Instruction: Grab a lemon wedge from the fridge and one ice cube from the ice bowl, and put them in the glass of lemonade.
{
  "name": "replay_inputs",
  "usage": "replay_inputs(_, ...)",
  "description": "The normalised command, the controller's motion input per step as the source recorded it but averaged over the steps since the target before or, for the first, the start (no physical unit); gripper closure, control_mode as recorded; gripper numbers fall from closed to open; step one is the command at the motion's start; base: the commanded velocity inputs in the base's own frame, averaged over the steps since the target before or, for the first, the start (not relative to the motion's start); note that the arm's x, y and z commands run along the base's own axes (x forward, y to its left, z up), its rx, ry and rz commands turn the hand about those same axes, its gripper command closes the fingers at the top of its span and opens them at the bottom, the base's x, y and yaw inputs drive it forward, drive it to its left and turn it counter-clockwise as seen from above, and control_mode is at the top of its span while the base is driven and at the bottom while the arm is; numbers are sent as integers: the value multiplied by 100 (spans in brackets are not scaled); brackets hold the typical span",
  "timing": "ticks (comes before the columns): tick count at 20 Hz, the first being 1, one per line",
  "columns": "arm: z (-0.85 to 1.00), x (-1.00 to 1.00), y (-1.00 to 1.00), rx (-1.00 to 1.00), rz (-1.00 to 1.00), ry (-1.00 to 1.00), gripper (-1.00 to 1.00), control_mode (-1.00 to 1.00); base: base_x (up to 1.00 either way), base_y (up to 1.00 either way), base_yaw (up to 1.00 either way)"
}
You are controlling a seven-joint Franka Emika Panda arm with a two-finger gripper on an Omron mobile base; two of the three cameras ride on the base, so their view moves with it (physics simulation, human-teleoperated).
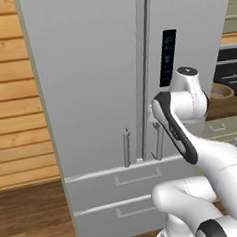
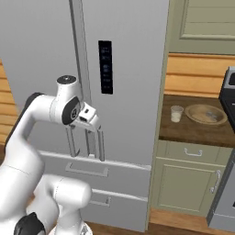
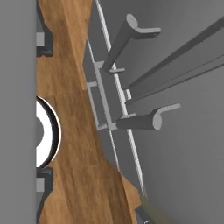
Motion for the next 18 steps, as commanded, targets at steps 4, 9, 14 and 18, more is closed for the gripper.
replay_inputs(4,-58,55,-40,-2,1,0,-100,-100,0,0,0)
replay_inputs(9,-61,69,-25,-5,2,0,-100,-100,0,0,0)
replay_inputs(14,-26,76,-26,-2,17,-1,-100,-100,0,0,0)
replay_inputs(18,-21,32,-1,0,19,-12,-100,-100,0,0,0)
